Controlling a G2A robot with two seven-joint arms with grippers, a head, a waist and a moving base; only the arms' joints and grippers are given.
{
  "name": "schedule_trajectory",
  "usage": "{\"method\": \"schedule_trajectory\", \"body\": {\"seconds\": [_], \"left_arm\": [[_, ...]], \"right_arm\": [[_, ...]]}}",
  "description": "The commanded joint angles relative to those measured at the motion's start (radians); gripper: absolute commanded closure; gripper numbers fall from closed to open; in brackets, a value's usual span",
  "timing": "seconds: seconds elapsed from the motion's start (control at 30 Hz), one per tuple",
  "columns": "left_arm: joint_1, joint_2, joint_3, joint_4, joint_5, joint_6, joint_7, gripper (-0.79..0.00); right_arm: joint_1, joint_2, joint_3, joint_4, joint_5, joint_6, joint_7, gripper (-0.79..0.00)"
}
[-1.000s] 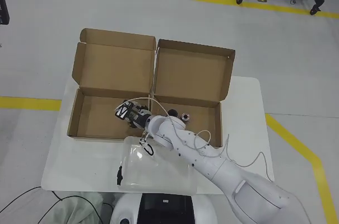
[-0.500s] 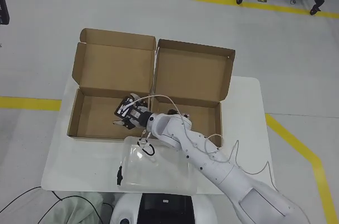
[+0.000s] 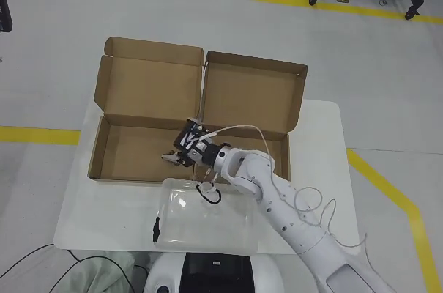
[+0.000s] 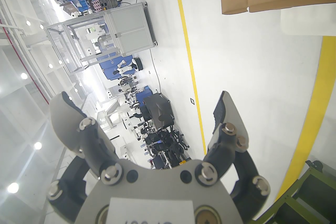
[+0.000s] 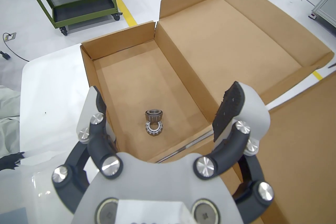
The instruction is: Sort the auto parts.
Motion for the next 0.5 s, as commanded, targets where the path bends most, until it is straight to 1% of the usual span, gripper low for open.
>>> {"method": "schedule_trajectory", "body": {"seconds": [0.0,0.17,0.47], "left_arm": [[0.0,0.0,0.0,0.0,0.0,0.0,0.0,-0.785],[0.0,0.0,0.0,0.0,0.0,0.0,0.0,-0.785],[0.0,0.0,0.0,0.0,0.0,0.0,0.0,-0.785]], "right_arm": [[-0.027,0.011,0.033,-0.027,-0.006,-0.002,0.011,-0.785],[-0.095,0.036,0.11,-0.103,-0.004,-0.017,0.019,-0.785],[-0.231,0.078,0.262,-0.233,0.002,-0.049,-0.032,-0.785]]}}
